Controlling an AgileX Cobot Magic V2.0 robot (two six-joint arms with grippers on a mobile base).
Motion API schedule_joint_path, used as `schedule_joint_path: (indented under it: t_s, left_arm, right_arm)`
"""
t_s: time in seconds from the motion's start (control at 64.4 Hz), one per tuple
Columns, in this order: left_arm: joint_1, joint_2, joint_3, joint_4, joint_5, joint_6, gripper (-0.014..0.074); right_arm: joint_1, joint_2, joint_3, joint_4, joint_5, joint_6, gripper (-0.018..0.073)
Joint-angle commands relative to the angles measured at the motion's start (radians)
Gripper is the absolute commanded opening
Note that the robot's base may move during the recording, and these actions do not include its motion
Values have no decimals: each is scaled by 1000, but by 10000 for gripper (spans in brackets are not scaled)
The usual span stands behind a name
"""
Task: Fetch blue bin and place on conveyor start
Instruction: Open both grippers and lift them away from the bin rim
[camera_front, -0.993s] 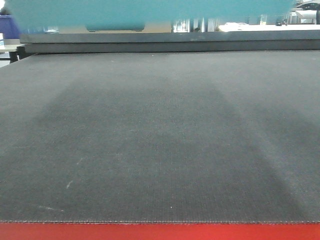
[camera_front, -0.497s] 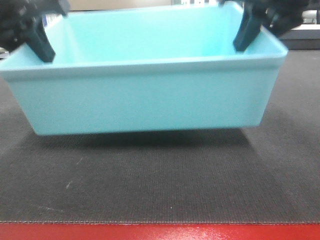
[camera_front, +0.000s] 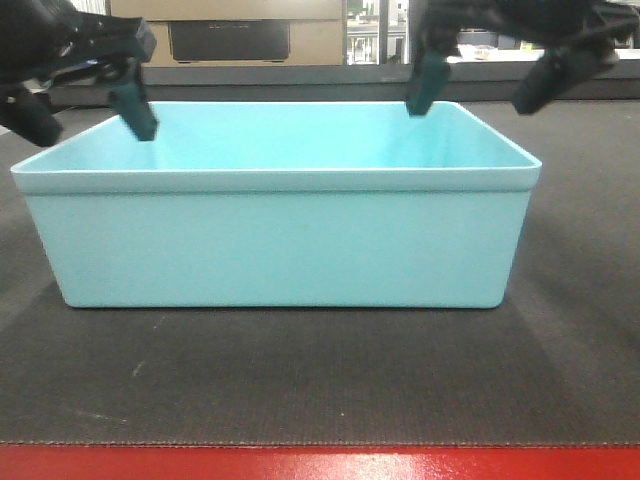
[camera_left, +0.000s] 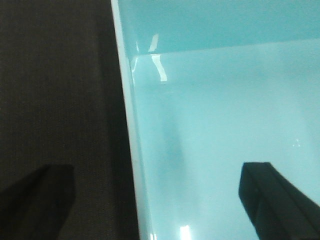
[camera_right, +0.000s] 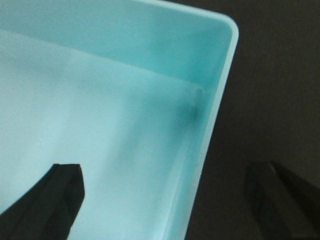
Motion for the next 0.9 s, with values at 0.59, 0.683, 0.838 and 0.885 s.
schedule_joint_path:
  t_s: [0.59, 0.683, 0.838, 0.885]
  left_arm:
    - [153, -306, -68, 39, 131, 27, -111]
    - [179, -323, -20, 36, 119, 27, -111]
    - [187, -389, 125, 32, 67, 27, -111]
    - [187, -419, 174, 30, 43, 27, -111]
  right_arm:
    - [-210, -257, -15, -110, 58, -9, -159]
    - [-231, -311, 87, -114, 6, -9, -159]
    - [-241, -418, 282, -127, -93, -9, -159]
    - [-241, -453, 342, -127, -120, -9, -159]
